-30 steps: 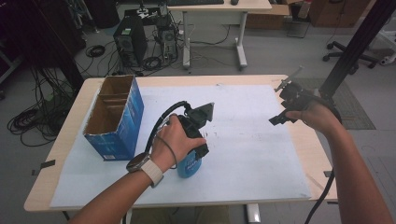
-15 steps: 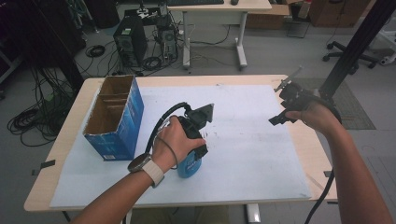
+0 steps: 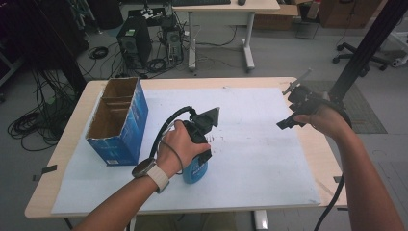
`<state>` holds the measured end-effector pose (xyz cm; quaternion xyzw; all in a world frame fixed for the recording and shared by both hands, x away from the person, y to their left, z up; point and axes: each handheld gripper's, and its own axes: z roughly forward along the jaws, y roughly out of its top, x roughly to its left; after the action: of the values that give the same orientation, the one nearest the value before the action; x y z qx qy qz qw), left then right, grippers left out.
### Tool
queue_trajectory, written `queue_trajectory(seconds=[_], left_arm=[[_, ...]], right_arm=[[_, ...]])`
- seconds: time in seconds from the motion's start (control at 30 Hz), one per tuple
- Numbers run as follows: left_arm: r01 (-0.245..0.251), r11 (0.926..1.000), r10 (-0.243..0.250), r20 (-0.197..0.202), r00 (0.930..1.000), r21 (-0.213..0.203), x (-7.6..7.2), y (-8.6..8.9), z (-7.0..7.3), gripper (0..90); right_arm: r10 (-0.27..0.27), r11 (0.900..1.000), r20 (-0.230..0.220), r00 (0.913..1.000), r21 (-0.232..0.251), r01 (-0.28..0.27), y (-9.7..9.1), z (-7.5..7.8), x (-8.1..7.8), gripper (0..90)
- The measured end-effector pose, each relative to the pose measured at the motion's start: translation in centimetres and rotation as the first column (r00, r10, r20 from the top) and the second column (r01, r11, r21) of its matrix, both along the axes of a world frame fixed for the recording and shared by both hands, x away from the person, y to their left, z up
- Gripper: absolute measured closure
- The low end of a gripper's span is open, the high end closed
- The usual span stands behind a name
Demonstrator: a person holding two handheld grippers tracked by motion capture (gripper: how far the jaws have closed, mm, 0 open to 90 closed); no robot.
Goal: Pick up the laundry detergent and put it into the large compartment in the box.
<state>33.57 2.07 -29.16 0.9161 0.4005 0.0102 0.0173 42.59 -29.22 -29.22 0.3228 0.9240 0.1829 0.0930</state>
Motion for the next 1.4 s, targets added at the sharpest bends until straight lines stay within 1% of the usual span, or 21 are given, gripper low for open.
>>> queue_trajectory(seconds=[0.13, 0.27, 0.77, 0.87, 0.93, 1.03, 1.13, 1.17, 1.23, 1.4], left_arm=[[0.001, 1.0, -0.001, 0.005, 1.0, 0.005, 0.1, 0.1, 0.1, 36.4], [0.001, 1.0, -0.001, 0.015, 0.9999, 0.005, 0.0, 0.1, 0.1, 36.8], [0.014, 0.9999, -0.014, 0.006, 0.9999, 0.002, 0.1, 0.2, 0.2, 37.1], [0.011, 0.9999, -0.011, 0.007, 0.9999, -0.005, 0.0, 0.1, 0.3, 37.2], [0.009, 0.9999, -0.009, 0.008, 0.9999, -0.008, 0.1, 0.1, 0.5, 37.2], [0.007, 1.0, -0.007, 0.006, 1.0, -0.002, 0.0, 0.2, 0.7, 37.2], [0.004, 1.0, -0.004, 0.012, 0.9999, 0.0, 0.0, 0.2, 1.1, 37.2], [-0.004, 1.0, 0.004, 0.017, 0.9998, -0.003, 0.0, 0.3, 1.2, 37.2], [-0.002, 1.0, 0.002, 0.012, 0.9999, 0.007, 0.0, 0.4, 1.5, 37.2], [-0.014, 0.9999, 0.014, 0.017, 0.9998, 0.009, 0.1, 0.8, 2.1, 37.2]], right_arm=[[-0.001, 1.0, 0.001, 1.0, 0.001, 0.001, 0.0, 0.0, 0.0, 9.6], [0.0, 1.0, 0.0, 1.0, 0.002, 0.0, 0.0, -0.1, -0.1, 9.6], [-0.005, 1.0, 0.002, 1.0, 0.007, 0.005, -0.3, -0.1, -0.1, 9.8], [-0.006, 1.0, 0.001, 1.0, 0.006, 0.006, -0.3, -0.1, -0.2, 9.8], [-0.006, 1.0, 0.002, 1.0, 0.007, 0.006, -0.4, -0.1, -0.2, 9.8], [-0.008, 0.9999, 0.003, 1.0, 0.008, 0.008, -0.5, -0.1, -0.3, 9.8], [-0.009, 0.9999, 0.004, 1.0, 0.008, 0.009, -0.6, 0.0, -0.3, 9.8], [-0.009, 0.9999, 0.005, 0.9999, 0.009, 0.009, -0.6, 0.0, -0.3, 9.8], [-0.008, 0.9999, 0.006, 0.9999, 0.009, 0.008, -0.5, 0.1, -0.3, 9.8], [-0.006, 0.9999, 0.005, 1.0, 0.008, 0.006, -0.5, 0.1, -0.3, 9.8]])
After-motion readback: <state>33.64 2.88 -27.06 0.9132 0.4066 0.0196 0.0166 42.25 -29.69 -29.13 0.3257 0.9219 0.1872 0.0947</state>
